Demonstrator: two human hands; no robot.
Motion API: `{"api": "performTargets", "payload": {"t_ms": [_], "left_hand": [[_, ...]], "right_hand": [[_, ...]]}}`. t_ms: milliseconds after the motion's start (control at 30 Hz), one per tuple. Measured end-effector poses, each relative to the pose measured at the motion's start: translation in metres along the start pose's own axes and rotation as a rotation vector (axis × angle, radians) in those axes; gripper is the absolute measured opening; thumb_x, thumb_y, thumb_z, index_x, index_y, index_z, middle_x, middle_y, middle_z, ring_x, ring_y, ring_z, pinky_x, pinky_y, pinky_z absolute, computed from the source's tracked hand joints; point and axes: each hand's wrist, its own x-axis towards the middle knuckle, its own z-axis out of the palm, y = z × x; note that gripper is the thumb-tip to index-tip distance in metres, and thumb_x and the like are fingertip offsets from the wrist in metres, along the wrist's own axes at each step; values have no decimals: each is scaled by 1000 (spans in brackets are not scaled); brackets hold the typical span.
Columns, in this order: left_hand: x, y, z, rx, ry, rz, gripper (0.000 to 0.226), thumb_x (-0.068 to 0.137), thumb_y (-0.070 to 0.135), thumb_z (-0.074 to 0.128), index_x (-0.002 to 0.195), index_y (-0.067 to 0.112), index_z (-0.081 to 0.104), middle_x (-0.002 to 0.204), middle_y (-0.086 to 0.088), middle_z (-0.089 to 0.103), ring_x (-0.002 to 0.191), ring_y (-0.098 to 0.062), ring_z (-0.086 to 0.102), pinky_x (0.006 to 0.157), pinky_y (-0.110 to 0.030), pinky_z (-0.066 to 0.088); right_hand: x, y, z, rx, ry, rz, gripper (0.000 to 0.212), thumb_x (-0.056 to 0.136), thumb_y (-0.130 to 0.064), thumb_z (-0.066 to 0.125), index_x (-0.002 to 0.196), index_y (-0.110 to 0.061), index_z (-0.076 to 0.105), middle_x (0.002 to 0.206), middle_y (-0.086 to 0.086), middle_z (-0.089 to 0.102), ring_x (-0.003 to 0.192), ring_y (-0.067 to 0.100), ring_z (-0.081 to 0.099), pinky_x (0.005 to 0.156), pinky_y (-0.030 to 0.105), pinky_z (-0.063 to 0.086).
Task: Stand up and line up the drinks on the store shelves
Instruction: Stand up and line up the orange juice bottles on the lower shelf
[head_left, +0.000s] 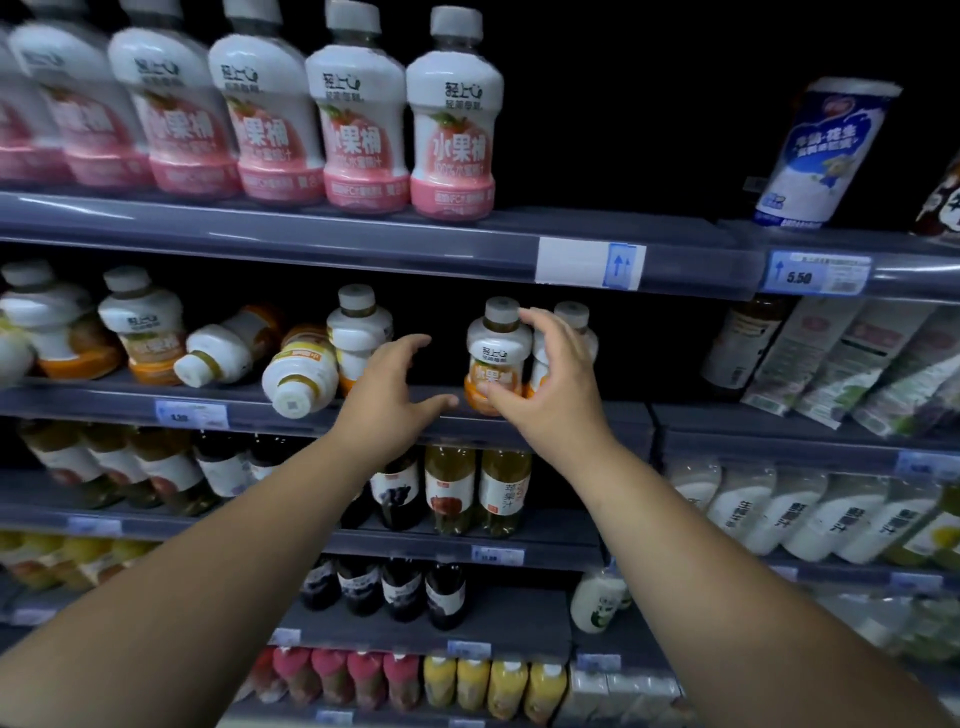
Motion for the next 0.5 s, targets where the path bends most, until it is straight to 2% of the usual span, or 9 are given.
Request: {"api": "performTargets", "payload": {"t_ms": [100, 200, 367, 500], "left_hand": [[-8, -16, -30, 90, 51, 81, 73, 77, 36, 82, 139, 20, 48, 134, -2, 53, 123, -18, 50, 98, -26, 41], [-16, -36, -63, 177, 88, 142, 69, 76, 34, 83, 135, 18, 51, 131, -3, 55, 122, -20, 49, 99, -31, 40], [-17, -72, -96, 227, 101, 66, 70, 74, 39, 84, 133, 20, 52, 131, -2, 53, 123, -23, 48, 104, -39, 42], [-13, -92, -101, 185, 38, 26, 79, 71, 42, 86, 137, 22, 48, 138, -3, 47, 128, -23, 42, 107, -40, 39]], "right_hand": [[4, -22, 30, 89, -82, 63, 71, 78, -30, 83, 138, -32, 45, 134, -18, 42, 129, 4, 41, 108, 23, 37], [9, -34, 66, 182, -137, 157, 73, 79, -32, 83, 139, -36, 43, 142, -15, 42, 132, 3, 40, 110, 28, 39], [20, -43, 121, 209, -165, 294, 77, 78, -32, 83, 142, -35, 41, 147, -7, 43, 135, 9, 42, 110, 38, 43], [28, -49, 148, 206, -163, 381, 78, 79, -28, 83, 144, -28, 39, 144, -2, 45, 130, 12, 44, 100, 31, 42]]}}
